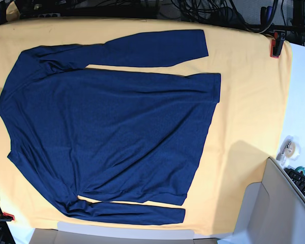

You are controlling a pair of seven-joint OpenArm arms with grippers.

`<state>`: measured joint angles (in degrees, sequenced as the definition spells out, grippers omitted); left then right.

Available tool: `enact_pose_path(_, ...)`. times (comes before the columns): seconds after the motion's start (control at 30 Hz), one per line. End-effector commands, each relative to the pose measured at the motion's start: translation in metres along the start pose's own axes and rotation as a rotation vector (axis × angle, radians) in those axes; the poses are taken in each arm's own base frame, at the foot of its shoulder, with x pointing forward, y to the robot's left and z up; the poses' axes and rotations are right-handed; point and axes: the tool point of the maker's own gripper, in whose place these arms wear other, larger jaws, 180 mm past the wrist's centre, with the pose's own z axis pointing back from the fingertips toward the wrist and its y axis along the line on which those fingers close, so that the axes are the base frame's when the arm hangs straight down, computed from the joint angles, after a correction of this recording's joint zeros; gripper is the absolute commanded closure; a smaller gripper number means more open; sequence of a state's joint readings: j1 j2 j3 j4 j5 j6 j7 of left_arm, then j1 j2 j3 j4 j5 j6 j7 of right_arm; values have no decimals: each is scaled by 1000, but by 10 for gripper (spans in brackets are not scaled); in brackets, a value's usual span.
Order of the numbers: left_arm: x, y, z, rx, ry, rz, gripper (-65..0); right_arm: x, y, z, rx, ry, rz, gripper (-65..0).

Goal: Fold the T-shirt properly

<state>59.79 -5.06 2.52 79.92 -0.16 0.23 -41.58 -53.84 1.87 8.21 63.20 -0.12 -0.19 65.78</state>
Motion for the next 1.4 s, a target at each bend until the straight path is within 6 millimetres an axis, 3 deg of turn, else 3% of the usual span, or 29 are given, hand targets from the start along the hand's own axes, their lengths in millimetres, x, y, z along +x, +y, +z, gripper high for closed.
enact_pose_path(0.0,12,0,2,-1,-27,-3,-118,9,-4,7,0,-7,8,-6)
enact_pose_path(0.2,37,0,-17,-1,-44,-2,-118,39,-6,-18,1,-62,11,-6)
enact_pose_path(0.47,64,5,-38,16,-104,-5,-120,58,-5,-30,-10,-123,-3,-7)
enact_pose_path(0.6,69,6,-44,16,-66,-7,-141,62,-11,-37,-45,-78,-37,-74)
enact_pose_path(0.7,73,7,-48,18,-52,-7,-189,68,-29,-43,-172,-40,-176,-131)
enact_pose_path(0.8,78,6,-50,17,-63,-6,-202,77,-44,-46,-249,-19,-303,-145)
enact_pose_path(1.0,79,7,-51,17,-66,-8,-203,99,-46,-59,-284,-15,-594,-145)
enact_pose_path(1.37,80,13,-52,-15,-69,-45,-203,90,-66,-84,-339,42,-1039,-144)
